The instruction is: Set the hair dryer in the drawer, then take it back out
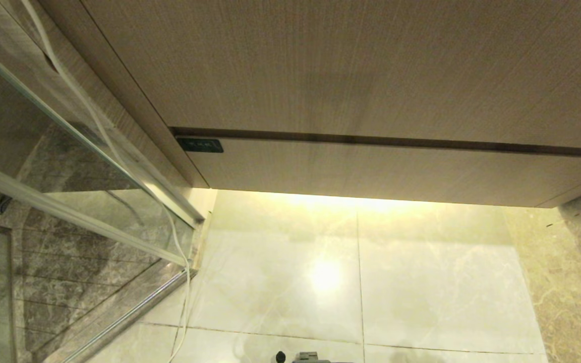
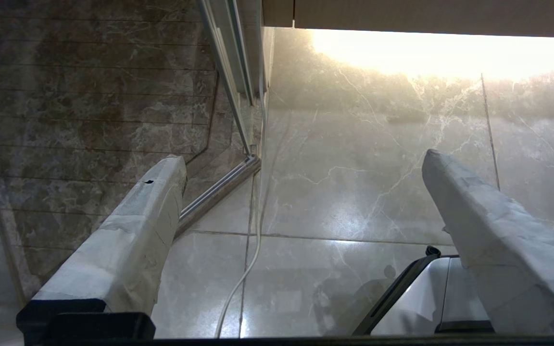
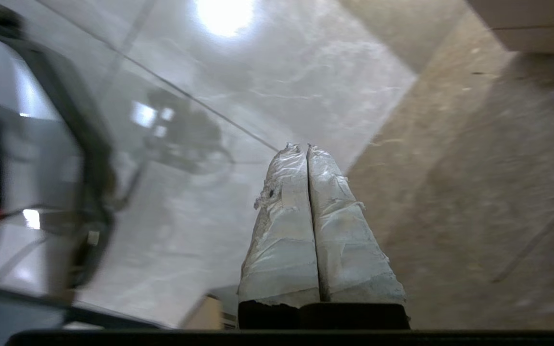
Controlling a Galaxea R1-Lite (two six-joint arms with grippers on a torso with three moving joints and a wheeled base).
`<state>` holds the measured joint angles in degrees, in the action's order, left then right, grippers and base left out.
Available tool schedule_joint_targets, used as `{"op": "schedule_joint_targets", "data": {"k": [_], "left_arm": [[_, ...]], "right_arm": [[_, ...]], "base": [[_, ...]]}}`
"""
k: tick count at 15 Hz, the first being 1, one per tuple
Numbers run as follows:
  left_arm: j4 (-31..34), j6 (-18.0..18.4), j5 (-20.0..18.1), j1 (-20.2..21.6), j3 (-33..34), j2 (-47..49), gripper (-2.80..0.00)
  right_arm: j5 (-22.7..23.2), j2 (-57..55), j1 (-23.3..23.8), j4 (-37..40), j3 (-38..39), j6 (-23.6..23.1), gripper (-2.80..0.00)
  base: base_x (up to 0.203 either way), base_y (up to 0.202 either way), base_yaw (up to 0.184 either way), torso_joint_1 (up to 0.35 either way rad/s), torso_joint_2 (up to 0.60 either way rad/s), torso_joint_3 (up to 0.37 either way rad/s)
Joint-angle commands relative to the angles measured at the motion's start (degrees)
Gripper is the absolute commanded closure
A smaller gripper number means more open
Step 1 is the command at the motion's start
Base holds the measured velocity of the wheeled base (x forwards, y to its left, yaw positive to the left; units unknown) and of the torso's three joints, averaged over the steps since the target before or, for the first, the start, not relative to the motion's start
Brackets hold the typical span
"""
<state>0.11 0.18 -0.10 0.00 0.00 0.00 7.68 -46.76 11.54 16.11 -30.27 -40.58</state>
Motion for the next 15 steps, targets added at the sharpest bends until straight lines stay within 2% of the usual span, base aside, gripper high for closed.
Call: {"op": "schedule_joint_targets", "data": {"k": [1, 3, 6, 7, 8, 9, 10, 12, 15], "left_arm": [[0.0, 0.0, 0.0, 0.0, 0.0, 0.0, -2.8], [0.1, 0.0, 0.0, 0.0, 0.0, 0.0, -2.8], [0.1, 0.0, 0.0, 0.0, 0.0, 0.0, -2.8], [0.0, 0.0, 0.0, 0.0, 0.0, 0.0, -2.8], [0.0, 0.0, 0.0, 0.0, 0.0, 0.0, -2.8], [0.0, 0.0, 0.0, 0.0, 0.0, 0.0, -2.8], [0.0, 0.0, 0.0, 0.0, 0.0, 0.0, -2.8], [0.0, 0.0, 0.0, 0.0, 0.0, 0.0, -2.8], [0.0, 0.0, 0.0, 0.0, 0.0, 0.0, -2.8]], "right_arm": [[0.1, 12.9, -3.4, 1.7, 3.7, 5.9, 0.0], [0.0, 20.8, -5.8, 3.1, 8.8, 12.5, 0.0], [-0.3, 30.4, -6.5, 2.9, 15.4, 17.5, 0.0], [-0.4, 30.9, -6.6, -0.5, 18.2, 18.9, 0.0], [-0.6, 30.9, -6.7, -7.5, 20.8, 20.8, 0.0], [-0.7, 31.0, -6.9, -13.2, 23.6, 25.0, 0.0], [-1.9, 30.6, -7.2, -14.2, 24.6, 27.2, 0.0], [-7.9, 31.2, -9.7, -9.8, 24.6, 28.1, 0.0], [-8.6, 38.2, -10.7, -6.9, 24.7, 28.4, 0.0]], "base": [[0.0, 0.0, 0.0, 0.0, 0.0, 0.0], [0.0, 0.0, 0.0, 0.0, 0.0, 0.0], [0.0, 0.0, 0.0, 0.0, 0.0, 0.0], [0.0, 0.0, 0.0, 0.0, 0.0, 0.0], [0.0, 0.0, 0.0, 0.0, 0.0, 0.0], [0.0, 0.0, 0.0, 0.0, 0.0, 0.0], [0.0, 0.0, 0.0, 0.0, 0.0, 0.0], [0.0, 0.0, 0.0, 0.0, 0.0, 0.0], [0.0, 0.0, 0.0, 0.0, 0.0, 0.0]]}}
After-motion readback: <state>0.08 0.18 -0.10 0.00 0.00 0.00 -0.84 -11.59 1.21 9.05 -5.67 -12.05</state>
